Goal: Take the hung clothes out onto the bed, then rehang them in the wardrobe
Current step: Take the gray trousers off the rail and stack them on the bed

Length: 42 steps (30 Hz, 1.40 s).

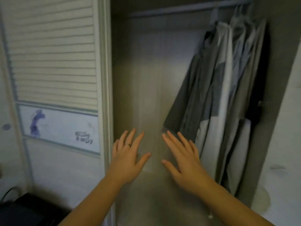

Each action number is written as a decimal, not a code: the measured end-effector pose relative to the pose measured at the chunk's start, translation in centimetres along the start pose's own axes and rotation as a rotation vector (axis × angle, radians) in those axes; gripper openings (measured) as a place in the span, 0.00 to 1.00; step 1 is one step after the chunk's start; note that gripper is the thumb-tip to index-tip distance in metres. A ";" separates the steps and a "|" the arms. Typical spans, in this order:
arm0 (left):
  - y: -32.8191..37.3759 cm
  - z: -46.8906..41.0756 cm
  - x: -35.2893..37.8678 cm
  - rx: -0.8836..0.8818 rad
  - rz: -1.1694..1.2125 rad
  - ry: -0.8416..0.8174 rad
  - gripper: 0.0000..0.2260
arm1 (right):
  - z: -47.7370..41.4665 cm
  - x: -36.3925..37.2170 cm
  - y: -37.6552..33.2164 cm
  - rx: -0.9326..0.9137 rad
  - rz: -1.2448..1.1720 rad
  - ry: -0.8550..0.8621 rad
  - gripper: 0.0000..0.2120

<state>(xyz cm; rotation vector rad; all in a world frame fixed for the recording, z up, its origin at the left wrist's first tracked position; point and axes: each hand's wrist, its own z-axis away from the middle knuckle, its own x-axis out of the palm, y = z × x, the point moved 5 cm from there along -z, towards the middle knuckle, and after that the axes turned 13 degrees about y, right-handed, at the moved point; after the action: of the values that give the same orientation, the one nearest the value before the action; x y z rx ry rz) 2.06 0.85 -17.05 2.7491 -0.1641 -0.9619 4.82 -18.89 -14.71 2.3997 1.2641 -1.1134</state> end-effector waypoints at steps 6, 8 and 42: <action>3.7 -14.1 4.0 0.203 0.071 0.050 0.37 | -8.3 -6.3 3.8 0.014 0.221 0.148 0.34; 4.7 -18.5 5.1 0.256 0.123 0.065 0.38 | -11.3 -7.9 4.9 0.007 0.315 0.196 0.34; 15.8 -47.7 12.4 0.434 0.879 -0.188 0.38 | -41.5 -19.1 15.1 0.899 -0.478 0.662 0.10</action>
<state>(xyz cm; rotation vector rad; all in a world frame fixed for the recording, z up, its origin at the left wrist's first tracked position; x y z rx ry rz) 41.09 -8.42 15.69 2.4336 -1.6025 -0.9617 31.68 -19.45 25.21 3.4503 1.9168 -1.2296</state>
